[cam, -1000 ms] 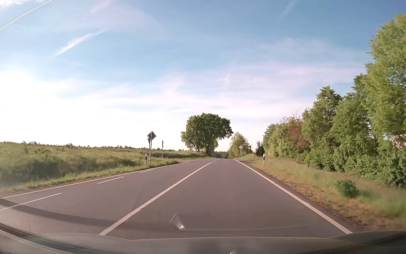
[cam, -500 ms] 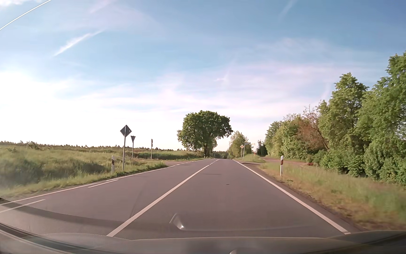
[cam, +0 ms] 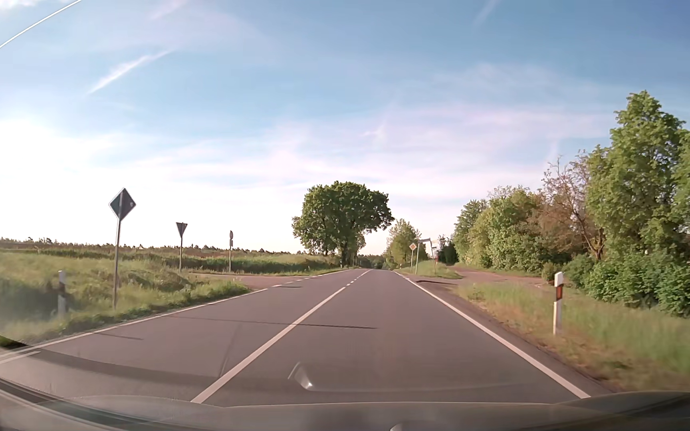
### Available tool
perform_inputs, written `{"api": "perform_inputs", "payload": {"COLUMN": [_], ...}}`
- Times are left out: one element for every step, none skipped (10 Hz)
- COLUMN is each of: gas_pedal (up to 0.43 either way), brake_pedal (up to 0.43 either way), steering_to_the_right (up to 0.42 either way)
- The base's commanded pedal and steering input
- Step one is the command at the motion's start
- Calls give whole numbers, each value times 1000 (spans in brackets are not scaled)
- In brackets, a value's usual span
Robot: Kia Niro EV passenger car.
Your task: Follow the waypoints while adhering to traffic rules and regulations
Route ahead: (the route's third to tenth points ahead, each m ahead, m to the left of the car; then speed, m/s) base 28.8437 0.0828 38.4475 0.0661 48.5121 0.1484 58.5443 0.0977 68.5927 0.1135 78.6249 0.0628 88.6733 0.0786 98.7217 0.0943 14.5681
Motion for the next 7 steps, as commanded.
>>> {"api": "perform_inputs", "payload": {"gas_pedal": [319, 319, 319, 319, 319, 319, 319], "brake_pedal": [0, 0, 0, 0, 0, 0, 0], "steering_to_the_right": [6, 5, 5, 5, 5, 4, 4]}}
